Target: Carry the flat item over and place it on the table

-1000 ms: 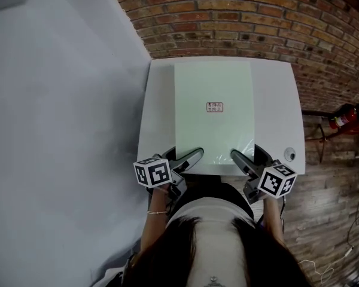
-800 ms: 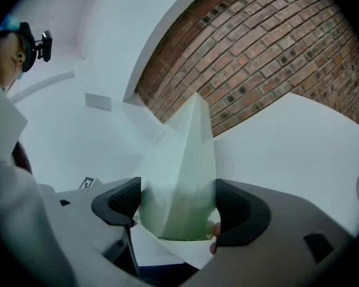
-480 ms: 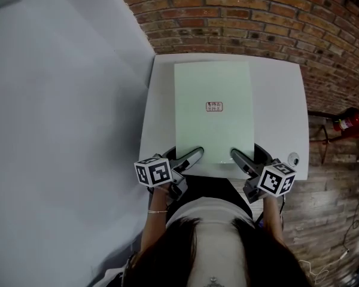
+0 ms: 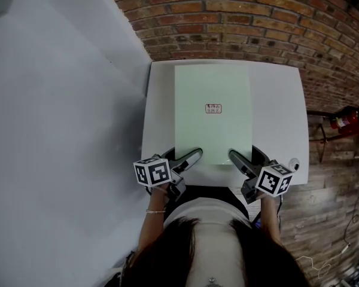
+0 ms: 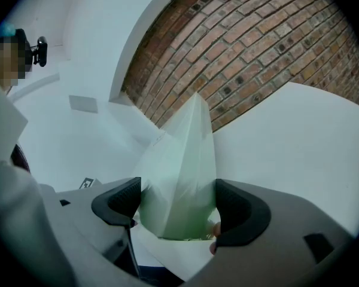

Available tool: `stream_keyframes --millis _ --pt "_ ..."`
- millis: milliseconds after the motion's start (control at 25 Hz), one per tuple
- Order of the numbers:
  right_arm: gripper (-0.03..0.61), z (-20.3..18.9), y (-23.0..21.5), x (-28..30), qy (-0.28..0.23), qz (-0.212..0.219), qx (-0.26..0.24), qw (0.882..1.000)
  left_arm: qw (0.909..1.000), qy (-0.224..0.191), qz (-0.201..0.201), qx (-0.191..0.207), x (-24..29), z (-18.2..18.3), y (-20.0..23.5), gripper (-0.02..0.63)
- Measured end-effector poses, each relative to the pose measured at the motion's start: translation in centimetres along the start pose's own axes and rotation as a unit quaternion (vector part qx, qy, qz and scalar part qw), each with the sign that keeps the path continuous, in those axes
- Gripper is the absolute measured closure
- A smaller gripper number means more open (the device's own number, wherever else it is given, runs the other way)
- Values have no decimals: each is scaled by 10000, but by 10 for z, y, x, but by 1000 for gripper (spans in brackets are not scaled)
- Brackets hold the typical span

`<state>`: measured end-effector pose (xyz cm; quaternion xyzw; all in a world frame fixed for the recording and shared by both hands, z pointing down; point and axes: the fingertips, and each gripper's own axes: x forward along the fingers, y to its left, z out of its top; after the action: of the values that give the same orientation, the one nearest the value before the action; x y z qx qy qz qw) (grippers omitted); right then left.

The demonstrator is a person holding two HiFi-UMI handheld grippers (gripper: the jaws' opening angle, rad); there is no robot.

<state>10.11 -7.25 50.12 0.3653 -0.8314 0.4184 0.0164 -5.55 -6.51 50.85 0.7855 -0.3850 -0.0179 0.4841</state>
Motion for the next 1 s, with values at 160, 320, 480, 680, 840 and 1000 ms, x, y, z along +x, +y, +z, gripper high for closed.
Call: stream_keyframes --millis 160,320,480,680,840,1000 --pt "205 4 -6 12 15 -60 61 10000 9999 92 33 -22 7 8 11 179" --pt "206 7 -13 24 32 -94 103 9999 9998 151 20 -85 15 14 21 179" --pt "205 9 -19 34 76 -112 158 9998 9996 222 49 -149 22 19 29 181" --pt "204 7 -29 45 170 -144 292 9993 9992 304 104 -223 29 24 41 180" --pt "205 10 -36 55 215 -169 310 9991 9988 360 130 -290 36 28 49 181" --pt "205 11 -42 64 264 -182 352 9989 9984 418 167 -353 42 30 60 180"
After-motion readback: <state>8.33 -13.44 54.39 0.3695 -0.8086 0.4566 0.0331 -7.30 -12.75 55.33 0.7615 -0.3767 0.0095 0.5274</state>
